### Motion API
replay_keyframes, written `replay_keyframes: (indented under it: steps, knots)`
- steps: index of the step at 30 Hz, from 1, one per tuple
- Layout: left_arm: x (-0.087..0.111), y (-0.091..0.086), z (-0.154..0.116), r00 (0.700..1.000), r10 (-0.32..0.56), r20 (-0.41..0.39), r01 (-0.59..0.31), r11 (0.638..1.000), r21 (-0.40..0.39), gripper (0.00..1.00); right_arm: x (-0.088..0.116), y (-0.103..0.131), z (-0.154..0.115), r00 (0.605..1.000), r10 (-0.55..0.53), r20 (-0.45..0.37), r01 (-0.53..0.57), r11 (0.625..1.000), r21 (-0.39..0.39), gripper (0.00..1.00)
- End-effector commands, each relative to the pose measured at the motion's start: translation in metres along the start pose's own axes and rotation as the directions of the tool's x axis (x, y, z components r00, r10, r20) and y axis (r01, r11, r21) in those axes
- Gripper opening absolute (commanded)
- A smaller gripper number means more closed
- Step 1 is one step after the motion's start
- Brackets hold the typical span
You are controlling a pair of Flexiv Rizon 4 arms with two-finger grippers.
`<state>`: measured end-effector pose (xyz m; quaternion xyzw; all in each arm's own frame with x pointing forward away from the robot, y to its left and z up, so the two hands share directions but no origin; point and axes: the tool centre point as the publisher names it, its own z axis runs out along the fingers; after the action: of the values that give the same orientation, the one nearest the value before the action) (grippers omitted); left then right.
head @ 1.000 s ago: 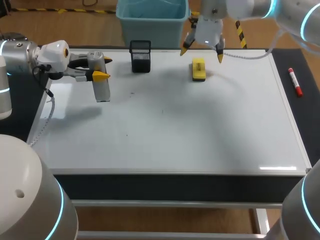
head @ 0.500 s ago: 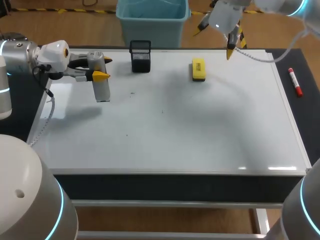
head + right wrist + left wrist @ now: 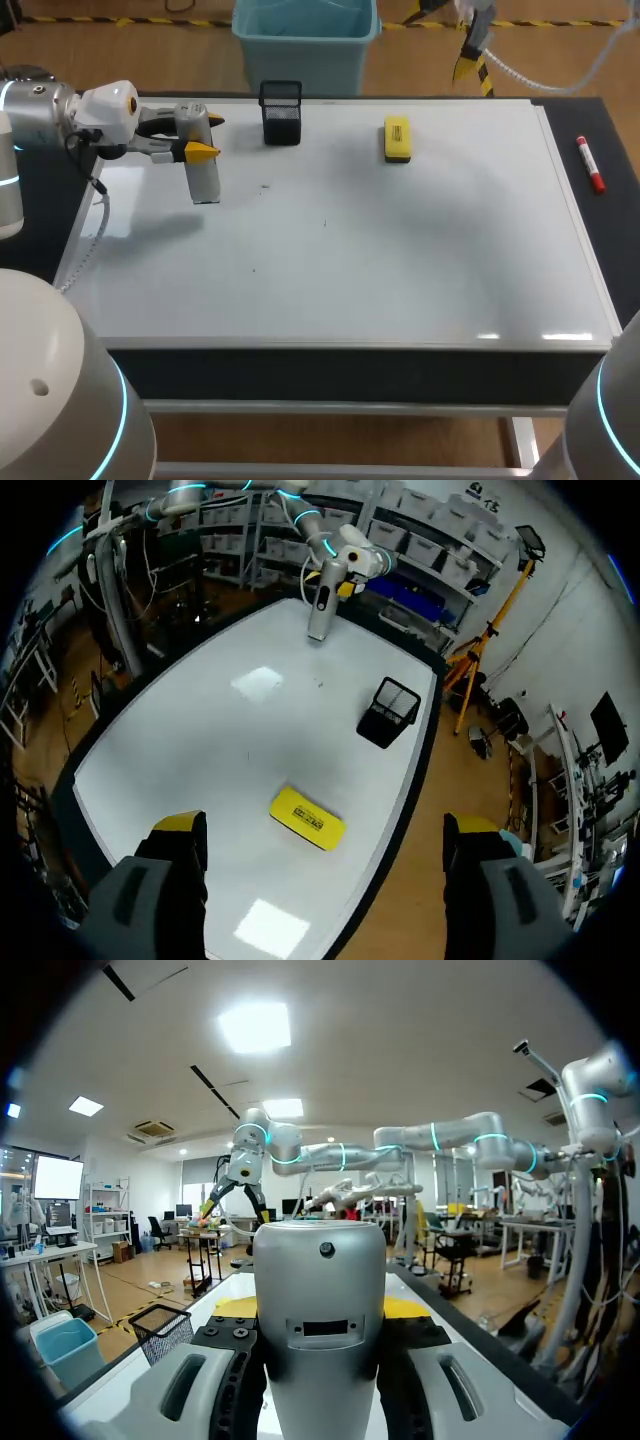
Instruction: Pick up the inspection probe, press it on each red-marked spot on the whiteboard one by one, put down the probe, pick up the eraser, and wipe off all the red marks.
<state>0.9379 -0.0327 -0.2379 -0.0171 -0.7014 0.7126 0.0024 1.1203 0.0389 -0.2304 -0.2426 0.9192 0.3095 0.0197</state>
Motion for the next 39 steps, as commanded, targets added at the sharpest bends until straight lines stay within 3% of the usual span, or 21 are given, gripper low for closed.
replay_keyframes:
  steps: [1, 10, 18, 27, 29, 31, 39]
  knots:
    - [0.0, -0.001, 0.0, 1.0, 0.0, -0.001, 0.0, 1.0, 0.001, 0.0, -0.006, -0.003, -0.005, 0.998, 0.023, -0.052, -0.026, 0.998, -0.049, 1.0]
    - [0.0, -0.001, 0.0, 1.0, 0.0, -0.001, 0.0, 1.0, 0.001, 0.0, -0.006, -0.003, -0.005, 0.998, 0.023, -0.052, -0.026, 0.998, -0.049, 1.0]
    - [-0.029, -0.022, 0.006, 0.998, 0.045, -0.032, -0.046, 0.999, -0.018, 0.0, -0.006, -0.003, -0.005, 0.998, 0.023, -0.052, -0.026, 0.998, -0.049, 1.0]
    - [-0.081, -0.05, 0.033, 0.992, 0.068, -0.105, -0.07, 0.997, -0.018, 0.0, -0.006, -0.003, -0.005, 0.998, 0.023, -0.052, -0.026, 0.998, -0.049, 1.0]
    - [-0.095, -0.057, 0.041, 0.99, 0.033, -0.137, -0.03, 0.999, 0.026, 0.0, -0.006, -0.003, -0.005, 0.998, 0.023, -0.052, -0.026, 0.998, -0.049, 1.0]
    - [-0.109, -0.063, 0.05, 0.988, 0.037, -0.153, -0.038, 0.999, -0.005, 0.0, -0.006, -0.003, -0.005, 0.998, 0.023, -0.052, -0.026, 0.998, -0.049, 1.0]
    - [-0.151, -0.09, 0.08, 0.98, 0.004, -0.201, -0.006, 1.0, -0.007, 0.0, -0.006, -0.003, -0.005, 0.998, 0.023, -0.052, -0.026, 0.998, -0.049, 1.0]
